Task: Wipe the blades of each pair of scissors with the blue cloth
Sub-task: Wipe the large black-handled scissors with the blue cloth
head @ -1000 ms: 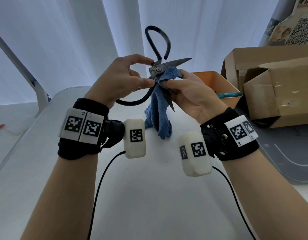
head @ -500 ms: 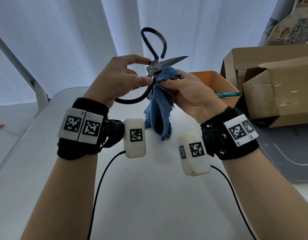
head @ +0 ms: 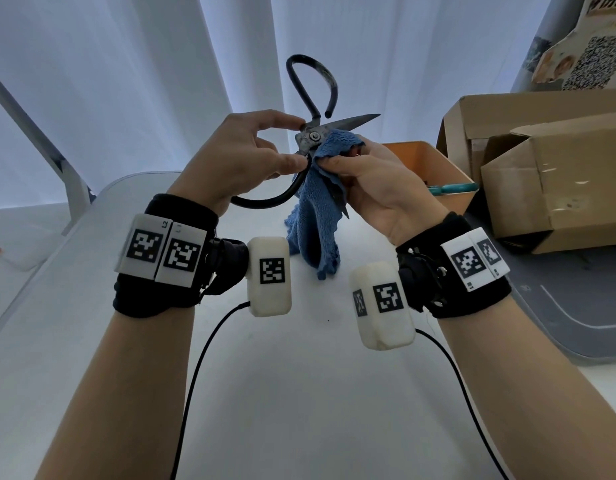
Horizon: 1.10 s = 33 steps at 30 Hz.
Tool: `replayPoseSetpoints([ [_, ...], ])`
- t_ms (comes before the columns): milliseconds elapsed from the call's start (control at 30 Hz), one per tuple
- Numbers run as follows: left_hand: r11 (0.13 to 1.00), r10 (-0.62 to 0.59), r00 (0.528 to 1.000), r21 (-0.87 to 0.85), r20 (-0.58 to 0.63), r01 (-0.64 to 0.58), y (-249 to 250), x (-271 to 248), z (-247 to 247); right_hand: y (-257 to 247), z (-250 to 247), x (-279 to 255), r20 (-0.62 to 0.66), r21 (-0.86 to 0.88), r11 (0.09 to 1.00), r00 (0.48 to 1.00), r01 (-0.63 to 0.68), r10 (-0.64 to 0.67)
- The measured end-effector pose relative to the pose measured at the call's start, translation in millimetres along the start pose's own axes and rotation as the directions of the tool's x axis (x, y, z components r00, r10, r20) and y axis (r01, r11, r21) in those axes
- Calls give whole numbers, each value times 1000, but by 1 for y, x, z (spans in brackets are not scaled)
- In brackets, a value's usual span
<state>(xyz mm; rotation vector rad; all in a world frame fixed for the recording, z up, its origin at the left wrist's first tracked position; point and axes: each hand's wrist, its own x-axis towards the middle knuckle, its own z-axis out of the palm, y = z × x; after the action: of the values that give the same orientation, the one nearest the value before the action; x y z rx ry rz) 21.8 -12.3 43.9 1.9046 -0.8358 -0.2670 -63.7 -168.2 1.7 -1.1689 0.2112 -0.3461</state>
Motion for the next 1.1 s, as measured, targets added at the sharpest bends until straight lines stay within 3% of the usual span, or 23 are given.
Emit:
replayPoseSetpoints([
  [1100,998,-59,979,-26,-194,55,-6,-2,-24,0,5,-3,120,-185,982,991,-29,52],
])
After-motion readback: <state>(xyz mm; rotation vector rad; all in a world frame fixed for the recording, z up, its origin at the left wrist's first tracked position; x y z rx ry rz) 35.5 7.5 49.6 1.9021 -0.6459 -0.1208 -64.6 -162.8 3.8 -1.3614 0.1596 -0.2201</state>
